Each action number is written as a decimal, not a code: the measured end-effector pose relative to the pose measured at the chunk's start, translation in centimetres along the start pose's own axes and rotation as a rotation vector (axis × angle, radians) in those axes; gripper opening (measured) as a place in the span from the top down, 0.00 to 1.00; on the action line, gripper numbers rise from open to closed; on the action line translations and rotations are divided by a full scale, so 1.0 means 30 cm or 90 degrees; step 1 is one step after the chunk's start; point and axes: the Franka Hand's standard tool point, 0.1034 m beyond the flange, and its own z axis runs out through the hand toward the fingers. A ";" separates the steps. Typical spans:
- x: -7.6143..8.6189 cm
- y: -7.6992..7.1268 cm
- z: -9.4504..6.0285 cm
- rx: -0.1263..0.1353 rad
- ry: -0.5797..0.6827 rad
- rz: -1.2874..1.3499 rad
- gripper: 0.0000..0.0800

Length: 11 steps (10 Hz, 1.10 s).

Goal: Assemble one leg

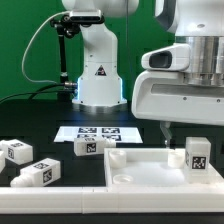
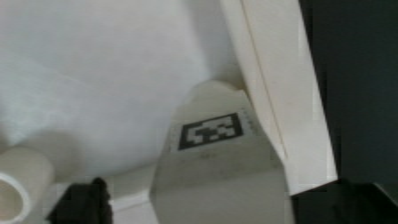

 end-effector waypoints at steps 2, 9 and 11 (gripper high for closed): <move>0.000 -0.001 0.000 0.000 0.000 0.080 0.45; 0.004 0.002 0.001 0.001 0.000 0.580 0.64; 0.002 0.000 0.002 0.002 -0.001 0.736 0.64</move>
Offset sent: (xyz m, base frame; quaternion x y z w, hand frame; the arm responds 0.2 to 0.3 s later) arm 0.0000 0.0000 0.0000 0.0000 0.0000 0.1938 0.9810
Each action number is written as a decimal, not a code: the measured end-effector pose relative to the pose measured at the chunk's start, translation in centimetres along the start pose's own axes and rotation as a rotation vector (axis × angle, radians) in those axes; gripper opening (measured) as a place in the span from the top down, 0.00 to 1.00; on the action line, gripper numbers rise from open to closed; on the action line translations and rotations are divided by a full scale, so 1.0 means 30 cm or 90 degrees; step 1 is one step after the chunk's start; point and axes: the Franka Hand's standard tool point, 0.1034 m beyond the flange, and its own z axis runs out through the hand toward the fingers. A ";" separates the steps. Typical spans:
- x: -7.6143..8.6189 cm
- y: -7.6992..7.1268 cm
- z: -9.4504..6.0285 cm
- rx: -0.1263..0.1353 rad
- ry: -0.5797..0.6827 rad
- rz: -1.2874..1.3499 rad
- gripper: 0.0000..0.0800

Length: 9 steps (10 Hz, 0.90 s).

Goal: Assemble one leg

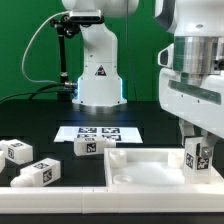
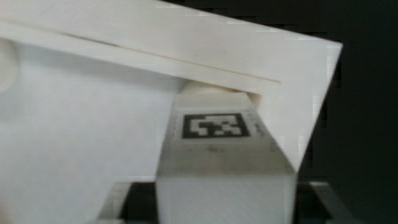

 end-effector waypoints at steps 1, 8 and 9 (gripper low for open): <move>0.000 0.001 0.000 0.000 0.001 0.057 0.64; 0.000 0.004 0.001 0.001 -0.006 0.211 0.53; -0.001 0.001 -0.004 0.003 -0.007 0.205 0.35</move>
Offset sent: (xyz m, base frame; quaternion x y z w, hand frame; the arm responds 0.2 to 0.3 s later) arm 0.0075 -0.0027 0.0039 0.0362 -0.0022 0.1686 0.9850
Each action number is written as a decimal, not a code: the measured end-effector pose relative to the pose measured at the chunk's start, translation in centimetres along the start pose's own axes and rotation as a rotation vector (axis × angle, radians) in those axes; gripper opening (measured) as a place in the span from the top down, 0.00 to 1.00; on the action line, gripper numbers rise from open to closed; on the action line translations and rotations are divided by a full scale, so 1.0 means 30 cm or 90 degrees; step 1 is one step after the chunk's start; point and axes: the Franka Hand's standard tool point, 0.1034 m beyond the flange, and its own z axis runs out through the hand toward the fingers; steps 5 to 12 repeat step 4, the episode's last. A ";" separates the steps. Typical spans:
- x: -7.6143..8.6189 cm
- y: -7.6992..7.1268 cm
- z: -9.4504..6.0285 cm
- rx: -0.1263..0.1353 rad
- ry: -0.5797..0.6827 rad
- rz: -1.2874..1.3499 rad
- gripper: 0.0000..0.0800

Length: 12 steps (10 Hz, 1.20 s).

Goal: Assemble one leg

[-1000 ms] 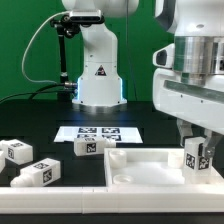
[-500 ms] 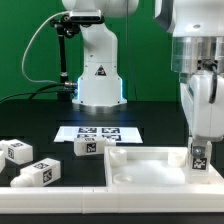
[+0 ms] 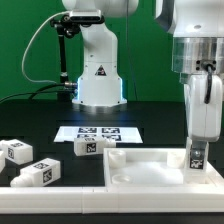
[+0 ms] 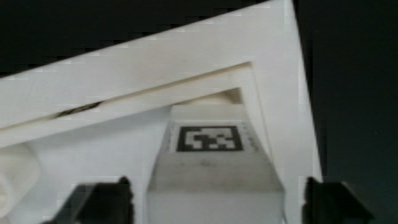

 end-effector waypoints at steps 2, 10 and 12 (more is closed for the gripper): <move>-0.006 -0.012 -0.111 0.022 -0.020 -0.042 0.22; -0.002 0.002 -0.138 0.022 -0.025 -0.048 0.19; -0.002 0.002 -0.138 0.022 -0.025 -0.048 0.19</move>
Offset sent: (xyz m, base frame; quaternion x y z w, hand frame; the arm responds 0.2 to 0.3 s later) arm 0.0000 0.0000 0.0000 0.0000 0.0000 0.0000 1.0000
